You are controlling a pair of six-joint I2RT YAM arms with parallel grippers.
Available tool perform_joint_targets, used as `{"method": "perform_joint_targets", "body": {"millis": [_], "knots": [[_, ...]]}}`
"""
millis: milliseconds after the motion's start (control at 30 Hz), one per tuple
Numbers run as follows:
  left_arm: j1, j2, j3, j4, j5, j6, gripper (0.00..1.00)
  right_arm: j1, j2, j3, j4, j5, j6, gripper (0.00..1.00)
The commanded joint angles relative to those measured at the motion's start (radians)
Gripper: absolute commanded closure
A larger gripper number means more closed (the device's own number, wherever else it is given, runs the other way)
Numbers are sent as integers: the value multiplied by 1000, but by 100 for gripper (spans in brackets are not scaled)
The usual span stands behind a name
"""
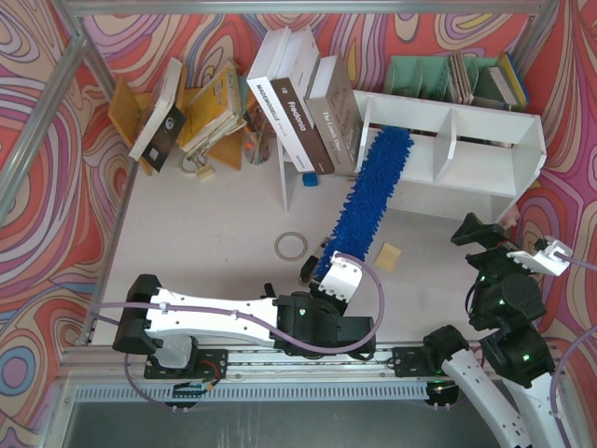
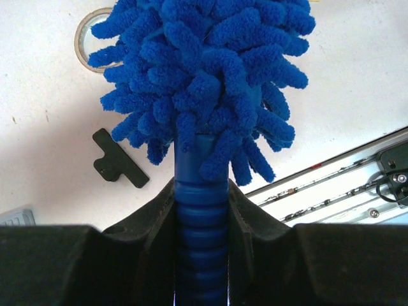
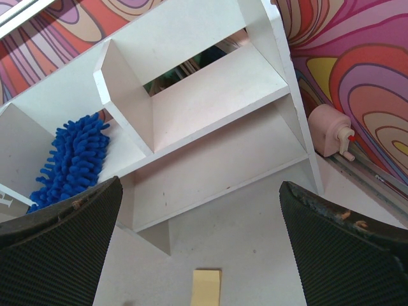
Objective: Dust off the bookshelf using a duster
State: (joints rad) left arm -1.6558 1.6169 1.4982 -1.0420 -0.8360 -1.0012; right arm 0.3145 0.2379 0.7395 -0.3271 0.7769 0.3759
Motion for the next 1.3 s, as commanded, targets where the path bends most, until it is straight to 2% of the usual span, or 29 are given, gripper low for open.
{"method": "perform_joint_targets", "body": {"millis": [0,200,400,600,967,1100,1267], "knots": [[1,23,9,55,29,54,100,0,5,21,-1,2,8,1],[1,49,63,145,53,180,100,0,4,20,-1,5,9,1],[-3,53,71,179,77,237,100,0,3,21,-1,5,8,1],[-2,1,24,153,28,191,100,0,0,20,0,7,9,1],[11,-109,-52,-3,-56,30,100,0,1,21,-3,7,12,1],[14,-111,-54,15,-59,45,100,0,0,23,-6,7,12,1],[16,-59,-6,85,-36,146,100,0,0,23,-8,7,12,1]]}}
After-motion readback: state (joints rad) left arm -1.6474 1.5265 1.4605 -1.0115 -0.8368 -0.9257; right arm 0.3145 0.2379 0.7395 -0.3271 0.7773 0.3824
